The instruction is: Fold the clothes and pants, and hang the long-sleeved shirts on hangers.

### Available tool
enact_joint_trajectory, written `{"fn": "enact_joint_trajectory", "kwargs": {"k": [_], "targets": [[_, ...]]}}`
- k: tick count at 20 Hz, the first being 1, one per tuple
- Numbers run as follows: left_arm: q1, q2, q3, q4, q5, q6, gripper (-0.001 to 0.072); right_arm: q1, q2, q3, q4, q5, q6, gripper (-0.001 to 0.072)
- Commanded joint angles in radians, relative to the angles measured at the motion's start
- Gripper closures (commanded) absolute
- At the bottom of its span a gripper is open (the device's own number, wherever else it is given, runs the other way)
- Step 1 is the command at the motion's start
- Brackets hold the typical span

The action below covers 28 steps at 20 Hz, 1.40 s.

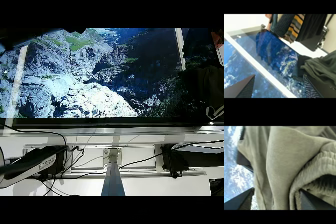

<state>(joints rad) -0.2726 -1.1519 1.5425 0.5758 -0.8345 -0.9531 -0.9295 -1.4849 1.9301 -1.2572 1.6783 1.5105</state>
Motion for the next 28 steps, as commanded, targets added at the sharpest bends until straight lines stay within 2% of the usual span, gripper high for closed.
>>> {"fn": "enact_joint_trajectory", "kwargs": {"k": [1, 3, 7, 10, 12, 13, 14, 15, 18, 22, 26, 28], "targets": [[0.0, 0.001, 0.001, 0.0, 0.0, 0.0, 0.0011, 0.064, 0.001, 0.005, 0.014, -0.048, 0.002, 0.013], [0.0, 0.001, 0.001, 0.0, 0.0, 0.0, 0.0011, 0.114, 0.001, 0.045, 0.035, -0.079, 0.001, 0.013], [0.0, 0.001, 0.001, 0.0, 0.0, 0.0, 0.0011, 0.158, 0.024, 0.161, -0.062, -0.155, 0.019, 0.0133], [0.0, 0.001, 0.001, 0.0, 0.0, 0.0, 0.0011, 0.151, 0.08, 0.153, -0.061, -0.239, 0.044, 0.0181], [0.0, 0.001, 0.001, 0.0, 0.0, 0.0, 0.0011, 0.164, 0.094, 0.144, -0.024, -0.239, 0.044, 0.0468], [0.0, 0.001, 0.001, 0.0, 0.0, 0.0, 0.0011, 0.18, 0.095, 0.132, 0.007, -0.227, 0.044, 0.0576], [0.0, 0.001, 0.001, 0.0, 0.0, 0.0, 0.0011, 0.204, 0.095, 0.114, 0.037, -0.22, 0.044, 0.066], [0.0, 0.001, 0.001, 0.0, 0.0, 0.0, 0.0011, 0.243, 0.095, 0.088, 0.064, -0.217, 0.044, 0.0681], [0.0, 0.001, 0.001, 0.0, 0.0, 0.0, 0.0011, 0.416, 0.092, 0.033, 0.066, -0.234, 0.037, 0.0681], [0.0, 0.001, 0.001, 0.0, 0.0, 0.0, 0.0011, 0.736, 0.09, 0.027, 0.018, -0.336, -0.068, 0.0682], [0.0, 0.001, 0.001, 0.0, 0.0, 0.0, 0.0011, 1.048, 0.095, 0.031, 0.01, -0.383, -0.259, 0.0682], [0.0, 0.001, 0.001, 0.0, 0.0, 0.0, 0.0011, 1.17, 0.094, 0.031, -0.063, -0.398, -0.328, 0.0682]]}}
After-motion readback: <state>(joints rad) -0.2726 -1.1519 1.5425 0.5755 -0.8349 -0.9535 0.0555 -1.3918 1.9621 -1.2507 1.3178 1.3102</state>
